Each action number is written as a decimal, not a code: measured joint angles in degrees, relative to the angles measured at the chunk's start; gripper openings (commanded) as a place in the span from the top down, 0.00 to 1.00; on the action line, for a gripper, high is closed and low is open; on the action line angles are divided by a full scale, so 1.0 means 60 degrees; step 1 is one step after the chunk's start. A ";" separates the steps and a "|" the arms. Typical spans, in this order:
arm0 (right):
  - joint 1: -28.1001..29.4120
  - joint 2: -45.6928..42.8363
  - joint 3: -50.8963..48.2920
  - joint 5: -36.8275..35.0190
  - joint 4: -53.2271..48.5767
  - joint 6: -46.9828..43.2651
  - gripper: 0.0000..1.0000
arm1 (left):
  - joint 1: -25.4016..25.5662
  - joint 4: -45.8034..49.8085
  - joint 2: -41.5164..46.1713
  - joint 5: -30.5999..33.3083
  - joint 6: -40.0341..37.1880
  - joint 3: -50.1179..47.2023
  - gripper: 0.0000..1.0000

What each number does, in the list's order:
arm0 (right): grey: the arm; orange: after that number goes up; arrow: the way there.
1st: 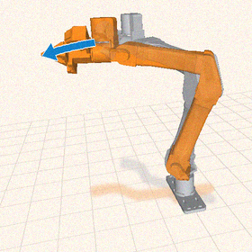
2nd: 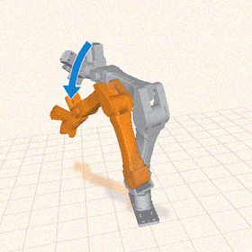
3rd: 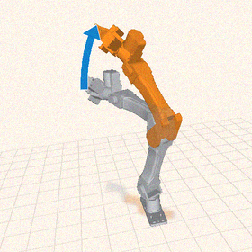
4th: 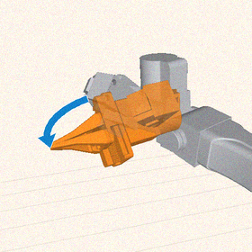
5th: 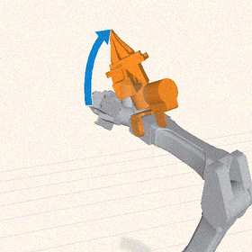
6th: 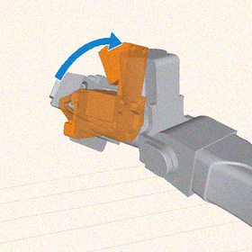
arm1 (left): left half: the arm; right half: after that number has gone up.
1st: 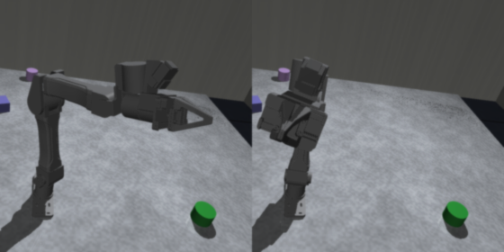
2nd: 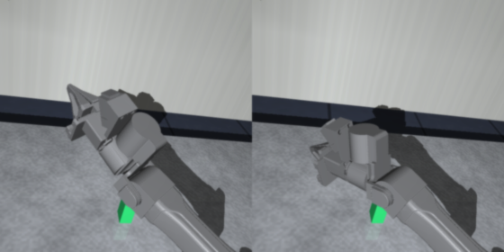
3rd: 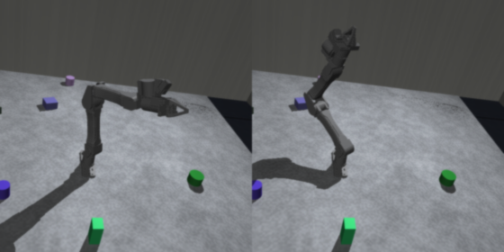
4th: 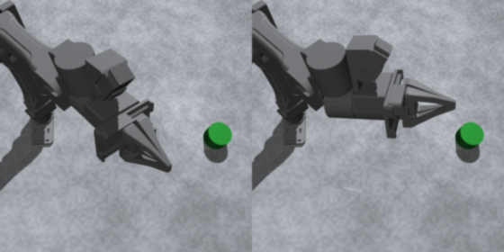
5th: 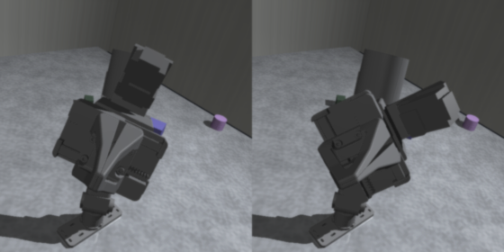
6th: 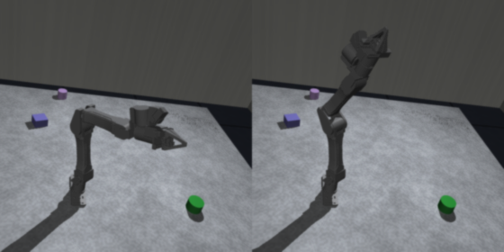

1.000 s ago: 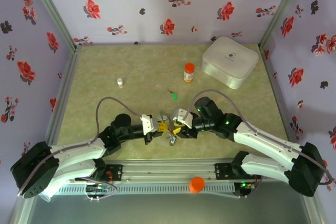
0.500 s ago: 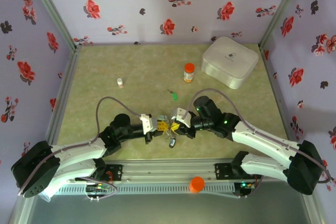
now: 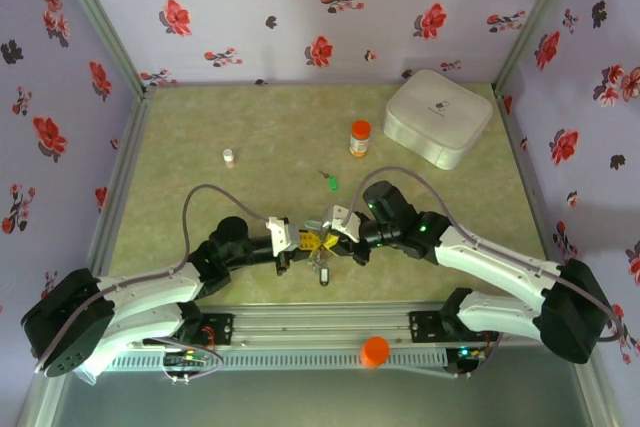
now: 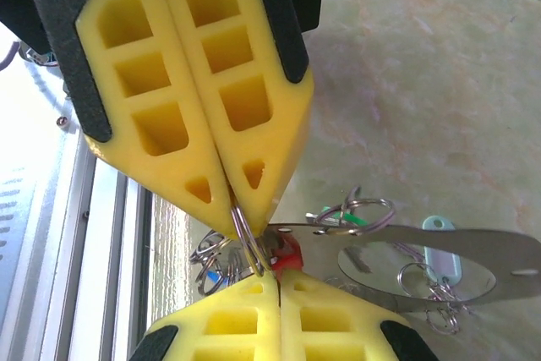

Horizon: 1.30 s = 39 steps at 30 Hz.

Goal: Put the keys on the keyring

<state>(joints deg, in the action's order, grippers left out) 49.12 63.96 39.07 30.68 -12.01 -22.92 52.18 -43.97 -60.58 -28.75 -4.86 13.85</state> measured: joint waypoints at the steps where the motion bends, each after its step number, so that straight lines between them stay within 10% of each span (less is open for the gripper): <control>1: 0.0000 -0.0015 0.0000 0.0000 0.0007 0.0000 0.89 | 0.0000 -0.0007 0.0007 0.0000 0.0000 0.0000 1.00; 13: -0.0004 -0.0962 -0.0477 0.0186 0.0492 0.0091 0.73 | 0.0011 -0.0328 0.0004 -0.0073 0.0004 0.0000 1.00; 30: -0.0022 -0.0583 -0.0579 0.0466 0.1242 0.0423 0.99 | 0.0007 -0.0576 -0.0164 -0.0073 0.0007 0.0000 1.00; 34: -0.0018 -0.0550 -0.0576 0.0510 0.1202 0.0404 1.00 | 0.0007 -0.0576 -0.0160 0.0058 0.0004 0.0000 0.68; 39: -0.0018 -0.0404 -0.0386 0.0393 0.0605 0.0211 1.00 | 0.0036 0.0302 0.0277 0.0288 -0.0259 0.0018 0.71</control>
<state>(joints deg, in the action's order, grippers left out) 49.01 61.54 36.75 33.04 -8.38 -21.65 52.40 -42.15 -58.92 -27.03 -6.42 13.96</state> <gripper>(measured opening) 0.049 0.306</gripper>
